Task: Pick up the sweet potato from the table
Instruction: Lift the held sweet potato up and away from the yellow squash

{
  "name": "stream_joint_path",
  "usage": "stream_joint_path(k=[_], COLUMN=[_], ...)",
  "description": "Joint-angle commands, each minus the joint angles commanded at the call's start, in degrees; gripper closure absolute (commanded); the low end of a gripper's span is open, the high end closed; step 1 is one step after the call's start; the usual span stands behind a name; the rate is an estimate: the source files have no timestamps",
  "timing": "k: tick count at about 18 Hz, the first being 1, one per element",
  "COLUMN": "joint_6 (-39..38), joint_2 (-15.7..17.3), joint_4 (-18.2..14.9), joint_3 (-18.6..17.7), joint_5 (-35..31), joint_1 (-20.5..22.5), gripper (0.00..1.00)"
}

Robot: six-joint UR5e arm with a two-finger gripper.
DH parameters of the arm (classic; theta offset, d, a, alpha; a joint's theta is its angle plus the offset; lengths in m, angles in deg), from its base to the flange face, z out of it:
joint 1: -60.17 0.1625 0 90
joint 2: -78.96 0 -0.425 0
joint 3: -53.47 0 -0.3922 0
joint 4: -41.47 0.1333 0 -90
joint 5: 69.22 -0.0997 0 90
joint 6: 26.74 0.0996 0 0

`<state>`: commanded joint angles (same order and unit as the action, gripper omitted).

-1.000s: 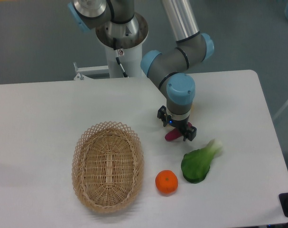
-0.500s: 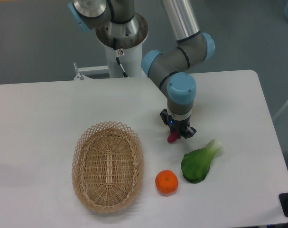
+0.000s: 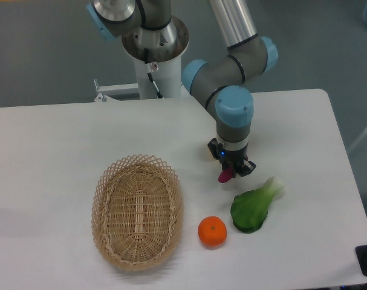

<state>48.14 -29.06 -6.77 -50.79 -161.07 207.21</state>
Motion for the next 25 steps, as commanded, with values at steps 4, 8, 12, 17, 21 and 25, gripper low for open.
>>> stream_joint_path(k=[4, 8, 12, 17, 21, 25], joint_6=[0.1, 0.1, 3.8, 12.6, 15.0, 17.1], joint_2=[1.1, 0.8, 0.5, 1.0, 1.0, 1.0], joint_4=[-8.8, -14.9, -20.6, -22.8, -22.8, -22.8], joint_3=[8.3, 16.3, 20.8, 20.8, 21.0, 21.0], joint_5=[2.9, 6.6, 9.9, 10.3, 10.3, 10.2], joint_1=[1.7, 4.0, 8.1, 12.8, 13.9, 14.5], gripper=[0.67, 0.67, 0.67, 0.67, 0.67, 0.67])
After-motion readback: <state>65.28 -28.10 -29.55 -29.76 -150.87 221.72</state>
